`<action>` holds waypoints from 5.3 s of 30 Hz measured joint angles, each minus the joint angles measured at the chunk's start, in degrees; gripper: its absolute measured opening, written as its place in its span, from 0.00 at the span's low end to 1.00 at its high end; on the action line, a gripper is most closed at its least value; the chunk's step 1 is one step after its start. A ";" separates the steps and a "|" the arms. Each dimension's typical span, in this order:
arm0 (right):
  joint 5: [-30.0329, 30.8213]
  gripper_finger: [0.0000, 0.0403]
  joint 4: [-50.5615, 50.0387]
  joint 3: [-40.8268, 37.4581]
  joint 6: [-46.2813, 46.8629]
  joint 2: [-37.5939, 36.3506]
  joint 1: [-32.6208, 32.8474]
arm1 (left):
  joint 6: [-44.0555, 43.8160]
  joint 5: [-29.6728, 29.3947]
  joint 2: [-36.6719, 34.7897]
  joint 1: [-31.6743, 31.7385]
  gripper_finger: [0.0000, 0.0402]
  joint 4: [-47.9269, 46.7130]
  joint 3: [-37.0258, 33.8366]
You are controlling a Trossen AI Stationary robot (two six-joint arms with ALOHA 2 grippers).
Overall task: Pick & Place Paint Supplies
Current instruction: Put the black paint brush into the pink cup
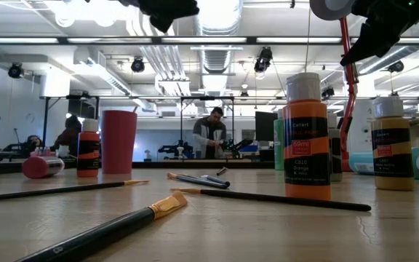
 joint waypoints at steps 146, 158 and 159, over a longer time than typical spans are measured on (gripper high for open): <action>0.00 0.02 0.36 0.00 0.07 -0.02 0.00 | 4.85 -5.41 37.78 -20.19 0.00 -9.23 4.71; 0.00 0.02 0.53 0.00 0.01 0.02 0.00 | 8.55 -6.31 35.51 -19.81 0.00 -21.06 11.86; -0.01 0.02 0.53 0.00 0.08 0.02 0.00 | 8.89 -6.31 35.51 -19.81 0.00 -22.30 12.43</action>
